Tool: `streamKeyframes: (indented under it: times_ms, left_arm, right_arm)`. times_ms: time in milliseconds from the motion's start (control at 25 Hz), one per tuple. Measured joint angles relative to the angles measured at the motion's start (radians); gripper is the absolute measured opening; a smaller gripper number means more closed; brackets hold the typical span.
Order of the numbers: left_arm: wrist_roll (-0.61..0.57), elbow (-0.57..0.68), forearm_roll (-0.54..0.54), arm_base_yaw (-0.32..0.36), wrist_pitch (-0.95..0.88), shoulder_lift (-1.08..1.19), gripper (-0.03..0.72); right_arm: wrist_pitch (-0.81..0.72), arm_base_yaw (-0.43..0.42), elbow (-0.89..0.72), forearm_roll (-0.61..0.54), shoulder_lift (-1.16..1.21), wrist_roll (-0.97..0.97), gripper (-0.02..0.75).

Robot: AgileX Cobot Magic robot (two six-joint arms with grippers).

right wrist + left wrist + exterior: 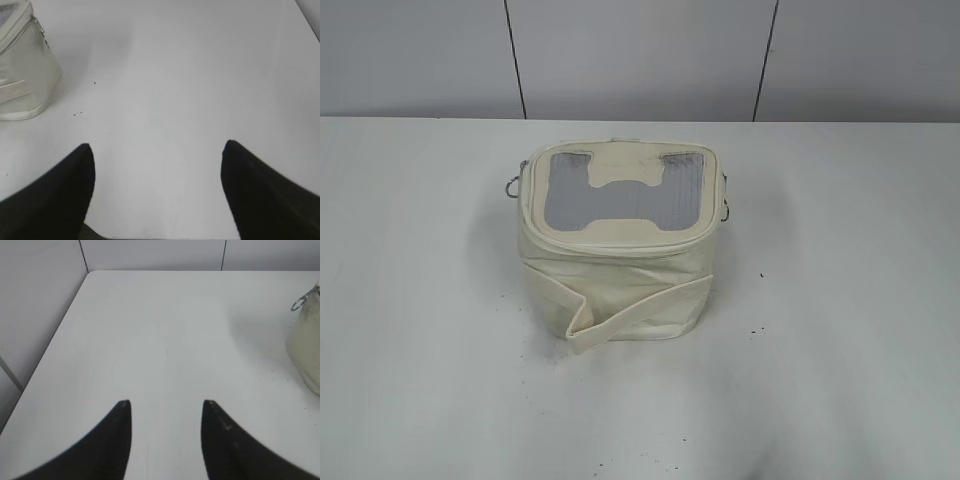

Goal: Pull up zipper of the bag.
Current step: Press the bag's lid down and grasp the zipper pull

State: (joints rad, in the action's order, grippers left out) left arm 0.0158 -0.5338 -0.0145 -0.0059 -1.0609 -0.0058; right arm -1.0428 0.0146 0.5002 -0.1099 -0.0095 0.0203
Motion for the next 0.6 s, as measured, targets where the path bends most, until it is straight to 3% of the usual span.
streamKeyframes:
  times_ms: [600]
  left_arm:
    - [0.0, 0.0, 0.0, 0.0, 0.0, 0.0, 0.353]
  right_arm:
    - [0.0, 0.0, 0.0, 0.0, 0.0, 0.0, 0.587]
